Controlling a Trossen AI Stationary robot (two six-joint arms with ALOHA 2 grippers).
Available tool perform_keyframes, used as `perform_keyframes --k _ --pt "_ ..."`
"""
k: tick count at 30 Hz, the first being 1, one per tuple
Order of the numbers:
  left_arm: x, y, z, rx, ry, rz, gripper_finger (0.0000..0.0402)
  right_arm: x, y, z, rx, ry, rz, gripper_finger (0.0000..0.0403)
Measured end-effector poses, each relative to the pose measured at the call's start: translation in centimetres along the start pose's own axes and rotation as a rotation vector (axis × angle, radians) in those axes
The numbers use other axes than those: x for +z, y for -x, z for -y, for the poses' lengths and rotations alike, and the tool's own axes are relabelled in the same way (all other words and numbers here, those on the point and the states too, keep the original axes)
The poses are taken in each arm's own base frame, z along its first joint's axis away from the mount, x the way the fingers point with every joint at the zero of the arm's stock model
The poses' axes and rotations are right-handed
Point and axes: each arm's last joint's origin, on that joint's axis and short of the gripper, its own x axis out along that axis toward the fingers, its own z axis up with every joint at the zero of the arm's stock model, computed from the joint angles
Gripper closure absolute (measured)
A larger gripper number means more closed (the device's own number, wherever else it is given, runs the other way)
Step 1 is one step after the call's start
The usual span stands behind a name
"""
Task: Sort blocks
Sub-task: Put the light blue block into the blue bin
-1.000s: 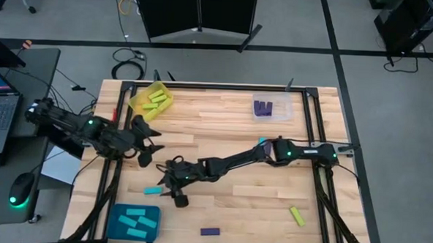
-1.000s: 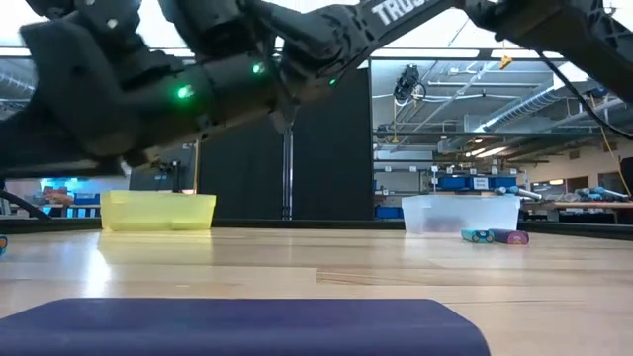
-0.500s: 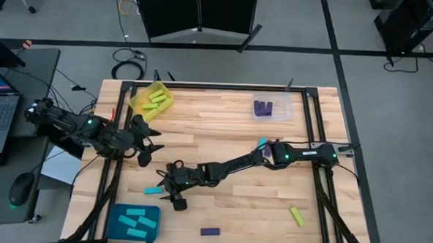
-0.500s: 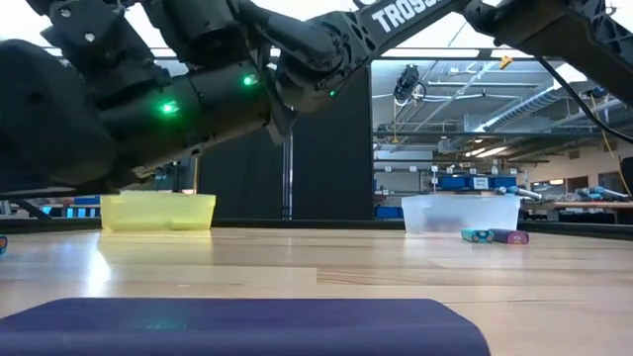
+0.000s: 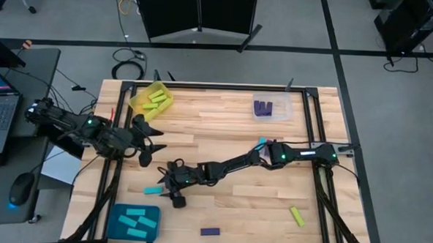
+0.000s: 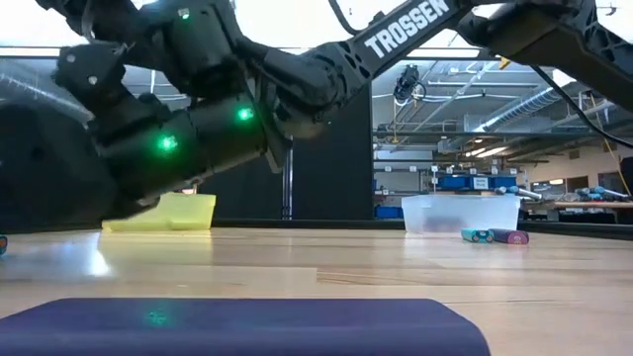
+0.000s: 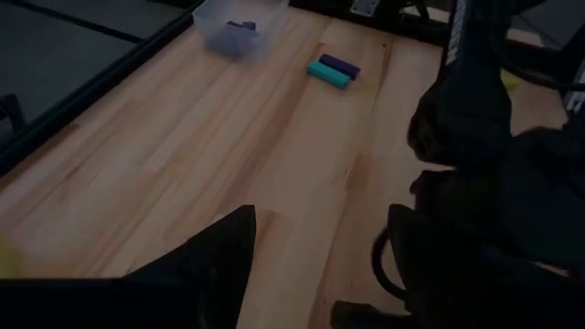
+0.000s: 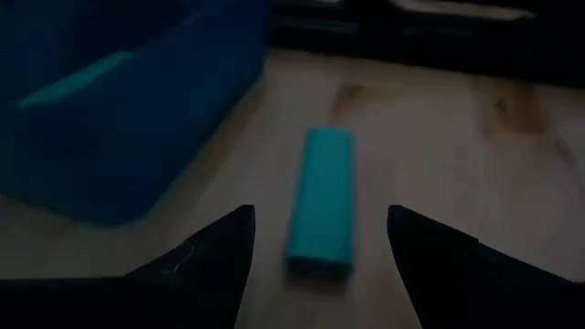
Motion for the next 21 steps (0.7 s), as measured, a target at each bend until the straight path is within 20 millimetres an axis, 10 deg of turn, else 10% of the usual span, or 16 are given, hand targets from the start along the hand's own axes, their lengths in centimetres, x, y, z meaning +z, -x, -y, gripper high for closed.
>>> perform_keyframes --k 21 --pt "0.1 0.0 0.1 -0.013 -0.038 0.009 0.0145 -0.9 0.1 -0.6 -0.047 0.048 -0.085 0.0141"
